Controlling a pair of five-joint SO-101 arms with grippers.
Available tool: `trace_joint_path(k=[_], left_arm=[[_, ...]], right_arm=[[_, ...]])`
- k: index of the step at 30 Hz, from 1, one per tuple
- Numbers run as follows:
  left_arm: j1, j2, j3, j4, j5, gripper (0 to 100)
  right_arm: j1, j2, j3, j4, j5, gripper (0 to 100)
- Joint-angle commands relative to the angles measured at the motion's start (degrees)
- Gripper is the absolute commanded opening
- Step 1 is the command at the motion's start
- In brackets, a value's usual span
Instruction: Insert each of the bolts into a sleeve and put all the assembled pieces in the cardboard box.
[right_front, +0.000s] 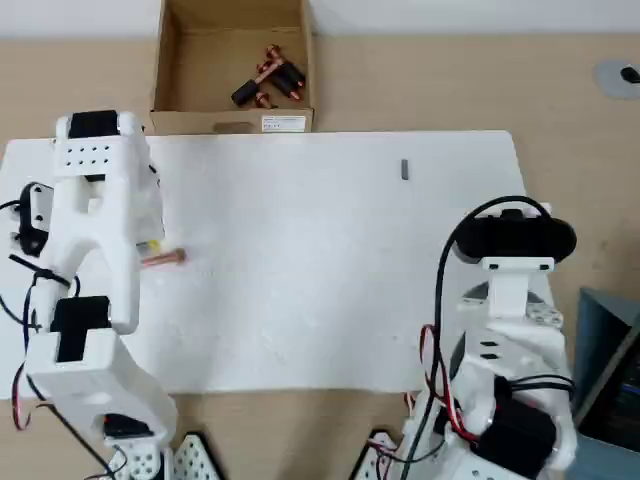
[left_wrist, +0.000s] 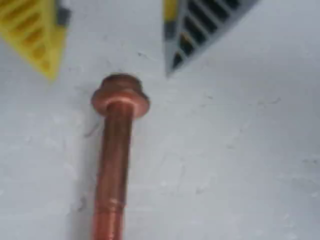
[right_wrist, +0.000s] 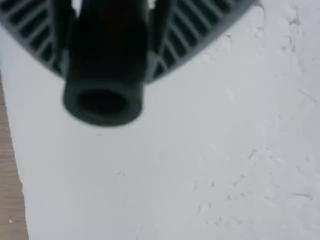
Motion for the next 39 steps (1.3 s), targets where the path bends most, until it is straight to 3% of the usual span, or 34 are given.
trace_joint_path(k=[1, 5, 10, 16, 22, 28, 39], left_arm=[[-0.09, -2.86, -0.09, -0.53, 0.0, 25], [-0.18, -2.95, -0.44, -0.7, -0.88, 25], [-0.44, -3.56, -0.88, -0.7, -13.89, 25], [-0.62, -3.56, -7.82, 3.87, -45.19, 25], [-0.79, -3.56, -10.46, 3.96, -67.34, 25], [-0.79, -3.21, -10.29, 3.96, -94.42, 24], [-3.87, -2.95, -10.2, 3.96, -130.9, 13]], right_arm=[[0.4, -0.48, 0.04, -1.41, 0.44, 1.0], [0.4, -0.48, 0.04, -1.41, 0.44, 1.0], [0.4, -0.48, 0.04, -1.41, 0.44, 1.0], [0.4, -0.48, -0.13, -1.41, 0.44, 1.0], [0.4, -0.48, -0.13, -1.41, 0.44, 1.0], [0.4, -0.48, 0.04, -1.41, 0.44, 1.0], [0.48, -0.04, 0.13, -1.41, 0.44, 1.0]])
